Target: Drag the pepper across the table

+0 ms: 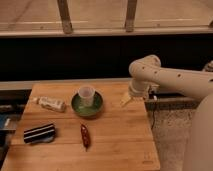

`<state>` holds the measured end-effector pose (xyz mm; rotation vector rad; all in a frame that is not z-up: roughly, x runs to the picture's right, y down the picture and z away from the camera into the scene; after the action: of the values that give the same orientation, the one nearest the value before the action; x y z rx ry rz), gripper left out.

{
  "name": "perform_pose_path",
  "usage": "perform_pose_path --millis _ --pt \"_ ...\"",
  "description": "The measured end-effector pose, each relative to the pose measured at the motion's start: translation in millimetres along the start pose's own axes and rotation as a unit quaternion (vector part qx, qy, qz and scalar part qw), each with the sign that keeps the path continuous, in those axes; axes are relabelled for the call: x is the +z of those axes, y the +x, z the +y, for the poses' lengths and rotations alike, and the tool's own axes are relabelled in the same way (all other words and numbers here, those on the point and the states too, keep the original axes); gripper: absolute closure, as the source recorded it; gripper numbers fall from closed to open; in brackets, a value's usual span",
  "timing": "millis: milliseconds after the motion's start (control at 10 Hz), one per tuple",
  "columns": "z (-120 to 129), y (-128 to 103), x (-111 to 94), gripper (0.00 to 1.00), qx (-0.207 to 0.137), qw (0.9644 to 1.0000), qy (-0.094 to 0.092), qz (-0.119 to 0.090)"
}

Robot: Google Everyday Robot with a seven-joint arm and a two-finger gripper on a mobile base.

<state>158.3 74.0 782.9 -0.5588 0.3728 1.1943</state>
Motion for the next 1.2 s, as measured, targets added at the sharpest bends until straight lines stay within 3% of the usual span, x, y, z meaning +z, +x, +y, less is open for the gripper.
perform_pose_path --millis 300,600,800,1200 --pt "47 -7 12 0.20 -0.031 0.9994 -0.012 -0.005" --pt "122 -23 20 0.20 -0.081 0.9962 -0.024 -0.018" --pt "171 -22 20 0.20 -0.097 0.9943 -0.036 -0.027" --pt "172 -21 21 0.20 -0.098 0.9943 -0.033 -0.027"
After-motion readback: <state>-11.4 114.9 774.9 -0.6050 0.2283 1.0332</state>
